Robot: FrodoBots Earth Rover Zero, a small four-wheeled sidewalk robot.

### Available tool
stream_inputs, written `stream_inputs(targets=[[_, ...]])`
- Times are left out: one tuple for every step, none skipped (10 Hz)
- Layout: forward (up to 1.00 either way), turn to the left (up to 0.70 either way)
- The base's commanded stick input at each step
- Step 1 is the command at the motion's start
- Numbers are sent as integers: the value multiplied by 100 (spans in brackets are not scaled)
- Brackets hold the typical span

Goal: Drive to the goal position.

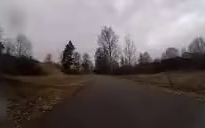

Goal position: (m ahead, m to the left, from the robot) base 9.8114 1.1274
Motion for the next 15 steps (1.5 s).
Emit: stream_inputs(targets=[[70, 0], [70, 0], [70, 0], [70, 0], [70, 0], [70, 0], [70, 0], [70, 0], [70, 0], [70, 0], [70, 0], [70, 0], [70, 8], [70, 25], [70, 35]])
